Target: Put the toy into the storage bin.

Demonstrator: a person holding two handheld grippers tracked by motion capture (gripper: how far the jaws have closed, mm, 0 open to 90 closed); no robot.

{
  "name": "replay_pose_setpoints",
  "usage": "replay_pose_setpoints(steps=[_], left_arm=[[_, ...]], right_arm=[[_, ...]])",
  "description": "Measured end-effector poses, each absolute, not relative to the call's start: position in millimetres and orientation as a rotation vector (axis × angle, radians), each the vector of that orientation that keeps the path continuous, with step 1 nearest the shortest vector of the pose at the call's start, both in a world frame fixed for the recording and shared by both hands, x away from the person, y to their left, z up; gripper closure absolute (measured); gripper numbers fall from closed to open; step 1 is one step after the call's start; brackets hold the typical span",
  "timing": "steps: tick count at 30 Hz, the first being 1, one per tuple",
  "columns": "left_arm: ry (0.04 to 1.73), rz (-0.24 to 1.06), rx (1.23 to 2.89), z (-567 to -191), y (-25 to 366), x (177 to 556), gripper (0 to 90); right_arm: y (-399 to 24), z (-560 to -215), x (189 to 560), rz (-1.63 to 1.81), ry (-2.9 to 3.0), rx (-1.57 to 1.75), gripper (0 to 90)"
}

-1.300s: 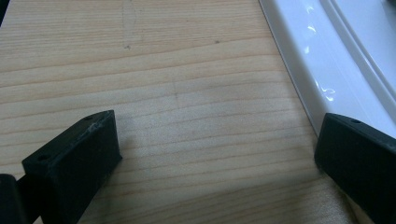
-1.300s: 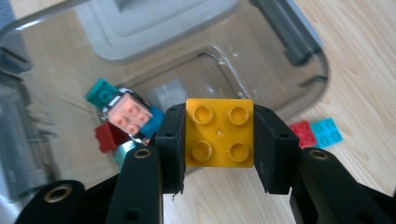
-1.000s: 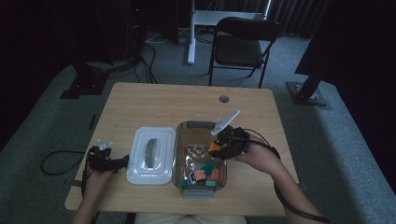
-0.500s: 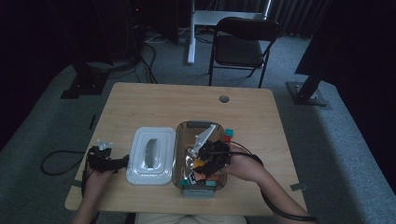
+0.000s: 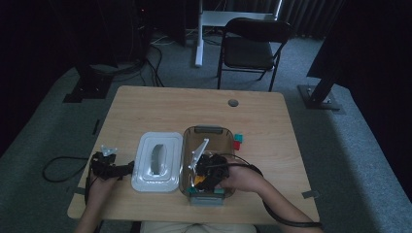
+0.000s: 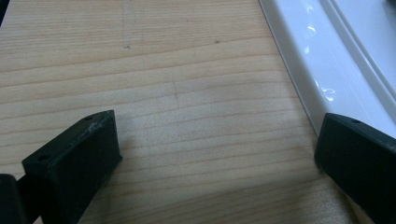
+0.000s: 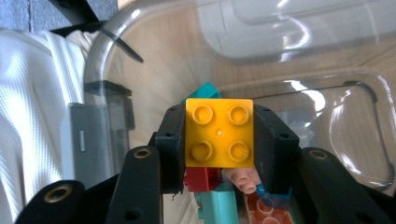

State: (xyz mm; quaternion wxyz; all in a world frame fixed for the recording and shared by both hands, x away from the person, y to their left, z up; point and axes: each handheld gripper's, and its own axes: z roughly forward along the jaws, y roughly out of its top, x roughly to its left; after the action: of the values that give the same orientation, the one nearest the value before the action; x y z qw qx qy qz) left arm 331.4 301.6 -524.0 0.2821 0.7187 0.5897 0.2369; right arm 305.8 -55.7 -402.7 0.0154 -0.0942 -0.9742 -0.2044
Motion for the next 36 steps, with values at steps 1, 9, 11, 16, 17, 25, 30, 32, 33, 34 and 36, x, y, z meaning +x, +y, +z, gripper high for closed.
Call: replay_pose_setpoints(steps=[1,9,11,16,17,25,30,32,33,34,36], left_arm=[[1.579,0.634,1.925,-524.0,301.6,331.4,0.5],[1.579,0.634,1.925,-524.0,301.6,331.4,0.5],[1.579,0.634,1.925,-524.0,301.6,331.4,0.5],[1.579,0.634,1.925,-524.0,301.6,331.4,0.5],[1.579,0.634,1.925,-524.0,301.6,331.4,0.5],[1.579,0.634,1.925,-524.0,301.7,331.4,0.5],[1.579,0.634,1.925,-524.0,301.6,331.4,0.5],[1.579,0.634,1.925,-524.0,301.6,331.4,0.5],[1.579,0.634,1.925,-524.0,301.6,331.4,0.5],[1.579,0.634,1.925,-524.0,301.6,331.4,0.5],[1.579,0.634,1.925,-524.0,301.6,331.4,0.5]], right_arm=[[-55.1,-404.3,306.3,-0.626,-3.034,-0.296,58.7],[-53.8,-411.0,309.0,-0.581,-3.024,-0.286,58.6],[-54.2,-412.5,310.2,-0.580,-3.016,-0.289,58.5],[-54.2,-414.9,310.4,-0.564,-2.996,-0.280,57.6],[-53.9,-415.1,310.0,-0.564,-2.994,-0.276,57.0],[-57.6,-408.1,310.5,-0.606,-2.988,-0.300,54.1],[-65.4,-401.0,312.4,-0.651,-2.987,-0.334,52.4],[-70.3,-396.5,313.1,-0.672,-2.989,-0.360,50.4],[-72.3,-395.0,313.5,-0.683,-2.987,-0.363,48.6],[-74.1,-393.4,313.6,-0.692,-2.987,-0.375,47.7],[-77.6,-390.9,314.4,-0.710,-2.982,-0.397,43.7]])
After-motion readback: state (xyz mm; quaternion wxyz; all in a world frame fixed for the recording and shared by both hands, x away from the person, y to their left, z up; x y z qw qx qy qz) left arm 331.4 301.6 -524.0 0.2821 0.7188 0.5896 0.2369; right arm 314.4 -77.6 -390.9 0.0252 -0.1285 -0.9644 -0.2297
